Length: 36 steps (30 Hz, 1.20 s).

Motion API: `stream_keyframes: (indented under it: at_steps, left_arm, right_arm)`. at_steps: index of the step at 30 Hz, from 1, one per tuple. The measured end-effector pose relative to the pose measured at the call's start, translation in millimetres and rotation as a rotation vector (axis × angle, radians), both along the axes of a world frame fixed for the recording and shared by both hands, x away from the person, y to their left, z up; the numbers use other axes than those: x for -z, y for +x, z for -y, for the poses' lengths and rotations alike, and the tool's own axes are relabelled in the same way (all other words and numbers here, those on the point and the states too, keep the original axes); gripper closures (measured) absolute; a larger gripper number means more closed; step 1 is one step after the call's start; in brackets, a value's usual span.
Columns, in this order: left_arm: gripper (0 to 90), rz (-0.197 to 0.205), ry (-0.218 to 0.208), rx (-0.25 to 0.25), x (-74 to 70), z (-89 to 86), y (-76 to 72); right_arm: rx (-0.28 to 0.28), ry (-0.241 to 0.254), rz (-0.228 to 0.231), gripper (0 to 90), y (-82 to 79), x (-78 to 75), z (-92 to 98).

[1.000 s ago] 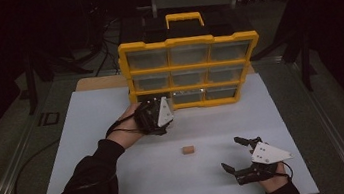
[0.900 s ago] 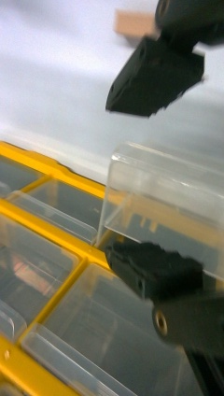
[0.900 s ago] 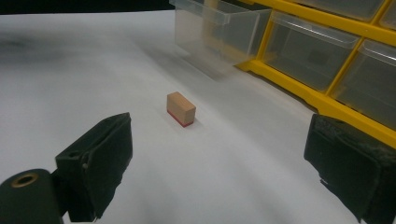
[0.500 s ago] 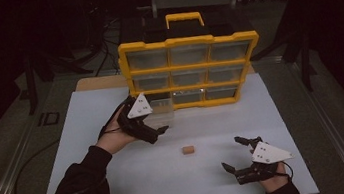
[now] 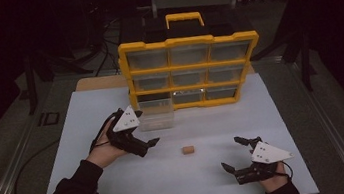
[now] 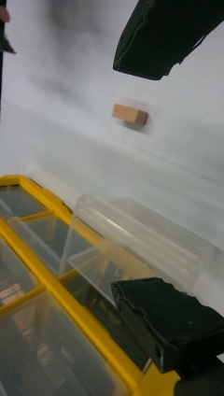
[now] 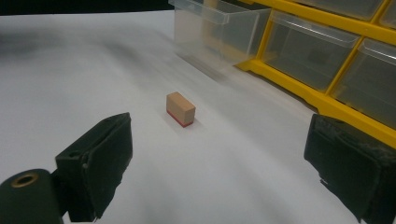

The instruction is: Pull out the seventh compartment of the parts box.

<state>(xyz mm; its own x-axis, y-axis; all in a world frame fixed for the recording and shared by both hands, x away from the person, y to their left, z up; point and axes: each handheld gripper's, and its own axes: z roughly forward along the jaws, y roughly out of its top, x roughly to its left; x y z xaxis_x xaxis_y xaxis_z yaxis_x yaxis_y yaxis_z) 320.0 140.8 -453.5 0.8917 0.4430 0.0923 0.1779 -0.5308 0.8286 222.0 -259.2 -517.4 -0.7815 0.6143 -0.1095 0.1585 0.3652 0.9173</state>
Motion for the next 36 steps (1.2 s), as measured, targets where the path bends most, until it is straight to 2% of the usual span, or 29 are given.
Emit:
stream_keyframes:
  at_steps: [5,15,22,27,30,33,36]
  left_arm:
    - [0.0,-0.012,0.028,-0.001,8.4,-10.7,-11.5]
    - [0.0,-0.041,0.028,-0.029,28.4,-30.6,-32.6]
    - [0.0,-0.061,-0.002,-0.044,41.4,-41.8,-42.8]
    - [0.0,-0.075,-0.015,-0.063,54.6,-50.5,-48.6]
    - [0.0,-0.083,-0.018,-0.065,57.6,-54.7,-50.9]
    - [0.0,-0.096,-0.042,-0.077,62.0,-64.7,-54.3]
    - [0.0,-0.098,-0.047,-0.103,65.4,-73.2,-56.8]
  right_arm:
    - [-0.003,-0.001,-0.001,8.2,0.1,0.1,-0.3]
    - [-0.002,-0.003,-0.001,8.2,-0.2,0.0,-1.4]
    - [-0.001,-0.005,0.001,8.2,-0.2,0.0,-1.3]
    - [-0.001,-0.004,0.001,8.2,-0.4,-0.2,-1.2]
    - [0.0,-0.004,-0.003,8.2,-0.5,-0.1,-1.4]
    - [0.001,-0.006,-0.005,8.2,-0.4,0.1,-1.7]
    - [-0.002,-0.008,0.002,8.2,-0.2,0.2,-1.6]
